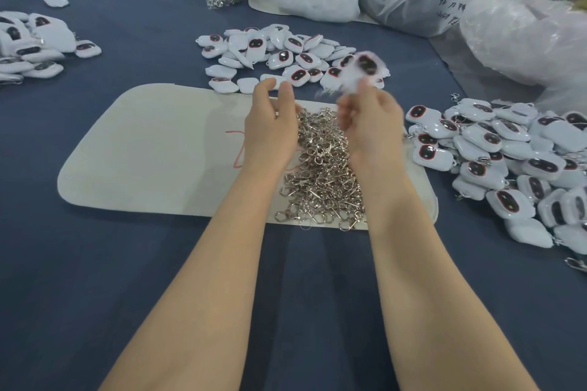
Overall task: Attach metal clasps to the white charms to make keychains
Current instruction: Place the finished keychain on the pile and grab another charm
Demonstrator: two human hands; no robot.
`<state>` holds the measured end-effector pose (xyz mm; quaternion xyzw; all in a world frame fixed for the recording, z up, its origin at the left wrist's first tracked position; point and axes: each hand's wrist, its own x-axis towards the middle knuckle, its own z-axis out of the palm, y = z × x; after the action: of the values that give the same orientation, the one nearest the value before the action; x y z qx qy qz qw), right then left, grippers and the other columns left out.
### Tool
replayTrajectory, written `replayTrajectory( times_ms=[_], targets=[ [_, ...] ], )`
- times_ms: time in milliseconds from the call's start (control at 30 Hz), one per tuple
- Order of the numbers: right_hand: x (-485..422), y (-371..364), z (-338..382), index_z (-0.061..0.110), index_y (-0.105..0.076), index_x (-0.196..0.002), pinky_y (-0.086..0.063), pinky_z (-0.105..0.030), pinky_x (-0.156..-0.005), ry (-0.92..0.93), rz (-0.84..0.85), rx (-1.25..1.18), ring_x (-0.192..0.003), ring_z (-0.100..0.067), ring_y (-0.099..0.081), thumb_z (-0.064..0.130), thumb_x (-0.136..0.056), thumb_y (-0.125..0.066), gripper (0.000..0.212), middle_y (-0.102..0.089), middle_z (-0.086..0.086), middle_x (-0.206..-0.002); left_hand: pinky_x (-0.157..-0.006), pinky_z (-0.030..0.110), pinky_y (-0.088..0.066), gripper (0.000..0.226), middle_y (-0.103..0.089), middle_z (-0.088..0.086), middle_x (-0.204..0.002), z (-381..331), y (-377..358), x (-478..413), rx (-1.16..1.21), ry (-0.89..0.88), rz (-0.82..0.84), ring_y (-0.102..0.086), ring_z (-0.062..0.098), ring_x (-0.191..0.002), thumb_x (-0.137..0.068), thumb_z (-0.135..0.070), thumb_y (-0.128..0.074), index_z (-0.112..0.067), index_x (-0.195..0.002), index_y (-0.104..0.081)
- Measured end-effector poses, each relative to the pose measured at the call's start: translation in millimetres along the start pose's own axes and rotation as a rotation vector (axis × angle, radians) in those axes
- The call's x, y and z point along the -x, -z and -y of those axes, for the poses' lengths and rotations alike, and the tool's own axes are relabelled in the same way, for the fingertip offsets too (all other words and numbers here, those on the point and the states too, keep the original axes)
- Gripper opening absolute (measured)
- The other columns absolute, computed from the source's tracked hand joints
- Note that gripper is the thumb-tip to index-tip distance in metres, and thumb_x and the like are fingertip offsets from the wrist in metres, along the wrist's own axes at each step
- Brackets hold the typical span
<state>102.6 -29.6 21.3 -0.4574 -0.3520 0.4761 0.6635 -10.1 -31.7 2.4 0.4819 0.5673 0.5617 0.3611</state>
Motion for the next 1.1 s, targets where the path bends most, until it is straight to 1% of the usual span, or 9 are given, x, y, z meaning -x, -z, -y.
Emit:
replayTrajectory(
  times_ms=[67, 133, 200, 333, 400, 500, 800, 967, 1100],
  targets=[
    [-5, 6, 6, 0.004, -0.053, -0.103, -0.056, -0.022, -0.064, 0.005, -0.133, -0.464, -0.067, -0.013, -0.067, 0.019, -0.099, -0.051, 0.016, -0.068, -0.009, -0.084, -0.09, 0.042, -0.049, 0.035, -0.064, 0.001, -0.102, -1, 1, 0, 0.015, 0.029, -0.01, -0.062, 0.02, -0.092, -0.1, -0.04, -0.037, -0.018, -0.126, -0.046],
    [-9, 13, 6, 0.002, -0.046, -0.123, -0.057, -0.023, -0.075, -0.001, -0.212, -0.535, -0.081, -0.016, -0.07, 0.023, -0.098, -0.053, 0.034, -0.066, -0.014, -0.106, -0.089, 0.041, -0.05, 0.026, -0.063, -0.001, -0.101, 0, 1, 0, 0.039, 0.05, -0.022, -0.063, 0.018, -0.091, -0.1, -0.038, -0.038, -0.02, -0.117, -0.047],
    [-11, 14, 0, 0.001, -0.04, -0.134, -0.056, -0.021, -0.076, -0.007, -0.284, -0.347, -0.081, -0.014, -0.068, 0.017, -0.097, -0.054, 0.043, -0.062, -0.012, -0.11, -0.089, 0.042, -0.05, 0.017, -0.063, 0.001, -0.104, 0, 1, 0, 0.067, 0.069, -0.033, -0.063, 0.018, -0.09, -0.1, -0.036, -0.039, -0.023, -0.109, -0.047],
    [-11, 8, -9, 0.011, -0.055, -0.125, -0.046, -0.019, -0.088, 0.148, -0.267, 0.515, -0.099, -0.008, -0.06, 0.012, -0.096, -0.045, 0.03, -0.061, 0.002, -0.118, -0.085, 0.042, -0.05, 0.008, -0.063, -0.004, -0.091, 2, 0, -2, 0.098, 0.1, -0.066, -0.061, 0.015, -0.08, -0.099, -0.029, -0.042, -0.024, -0.102, -0.048],
    [-17, 8, -11, 0.015, -0.057, -0.125, -0.034, -0.014, -0.087, 0.185, -0.215, 0.807, -0.112, -0.011, -0.053, 0.013, -0.096, -0.043, 0.032, -0.057, 0.001, -0.128, -0.088, 0.043, -0.051, 0.007, -0.065, 0.0, -0.098, 3, 0, -3, 0.095, 0.12, -0.078, -0.062, 0.019, -0.085, -0.097, -0.025, -0.044, -0.023, -0.102, -0.049],
    [-33, 8, -18, 0.014, -0.055, -0.129, -0.032, -0.027, -0.101, 0.184, -0.135, 1.092, -0.127, -0.025, -0.042, 0.017, -0.095, -0.045, 0.035, -0.043, -0.009, -0.141, -0.09, 0.043, -0.05, 0.008, -0.064, 0.002, -0.108, 5, -2, -2, 0.07, 0.113, -0.113, -0.064, 0.021, -0.094, -0.096, -0.021, -0.045, -0.024, -0.1, -0.05],
    [-79, 8, -28, 0.027, -0.039, -0.144, -0.016, -0.042, -0.117, -0.061, -0.08, 1.343, -0.144, -0.038, -0.01, 0.033, -0.098, -0.043, 0.047, -0.007, -0.02, -0.158, -0.074, 0.024, -0.047, 0.016, -0.062, -0.012, -0.086, 12, -6, -5, 0.128, 0.048, -0.252, -0.064, 0.017, -0.09, -0.094, -0.01, -0.042, -0.023, -0.097, -0.052],
    [-82, 7, -32, 0.022, -0.05, -0.135, -0.019, -0.04, -0.115, -0.078, -0.149, 1.412, -0.134, -0.037, -0.026, 0.037, -0.097, -0.042, 0.041, -0.029, -0.019, -0.146, -0.079, 0.036, -0.049, 0.017, -0.064, -0.006, -0.09, 12, -9, -5, 0.114, 0.051, -0.244, -0.064, 0.02, -0.089, -0.094, -0.009, -0.042, -0.023, -0.096, -0.052],
    [-81, 9, -30, 0.022, -0.053, -0.129, -0.026, -0.039, -0.109, -0.019, -0.207, 1.349, -0.127, -0.035, -0.037, 0.023, -0.094, -0.049, 0.035, -0.036, -0.014, -0.139, -0.077, 0.036, -0.049, 0.017, -0.065, -0.004, -0.093, 11, -9, -3, 0.108, 0.044, -0.242, -0.063, 0.019, -0.089, -0.094, -0.01, -0.042, -0.023, -0.095, -0.052]
  ],
)
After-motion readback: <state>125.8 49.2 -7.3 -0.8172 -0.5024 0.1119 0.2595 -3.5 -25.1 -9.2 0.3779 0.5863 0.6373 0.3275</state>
